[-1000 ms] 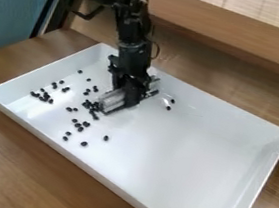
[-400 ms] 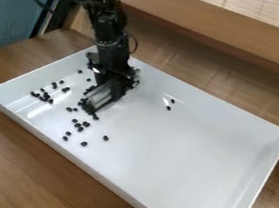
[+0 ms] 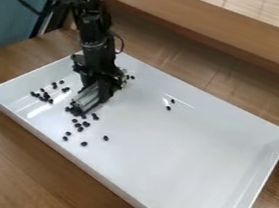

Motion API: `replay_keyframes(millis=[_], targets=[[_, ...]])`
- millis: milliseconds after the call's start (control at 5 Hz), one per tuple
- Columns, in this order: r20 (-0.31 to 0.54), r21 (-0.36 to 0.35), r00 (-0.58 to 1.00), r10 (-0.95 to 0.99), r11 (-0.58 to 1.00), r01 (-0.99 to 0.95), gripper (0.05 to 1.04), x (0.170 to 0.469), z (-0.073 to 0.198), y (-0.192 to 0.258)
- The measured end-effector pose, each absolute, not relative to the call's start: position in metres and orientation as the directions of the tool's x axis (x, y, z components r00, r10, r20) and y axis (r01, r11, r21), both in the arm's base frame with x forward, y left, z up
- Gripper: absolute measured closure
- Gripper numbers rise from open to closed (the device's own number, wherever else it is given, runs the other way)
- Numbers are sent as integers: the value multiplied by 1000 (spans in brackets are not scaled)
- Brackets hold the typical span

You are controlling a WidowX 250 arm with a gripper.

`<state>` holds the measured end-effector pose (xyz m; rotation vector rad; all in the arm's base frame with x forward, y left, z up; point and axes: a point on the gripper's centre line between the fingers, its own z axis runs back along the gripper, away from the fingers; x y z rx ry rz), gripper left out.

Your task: Sweep into pile

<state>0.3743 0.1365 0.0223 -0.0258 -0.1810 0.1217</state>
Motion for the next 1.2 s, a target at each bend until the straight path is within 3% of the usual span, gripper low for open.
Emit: replay_keyframes(millis=[600,1000,1200], targets=[[146,-55,971,188,982,-181,680,353,23,158],[38,1,998,48,999,-48,680,361,24,179],[38,10,999,7,1000,-8,608,364,23,181]])
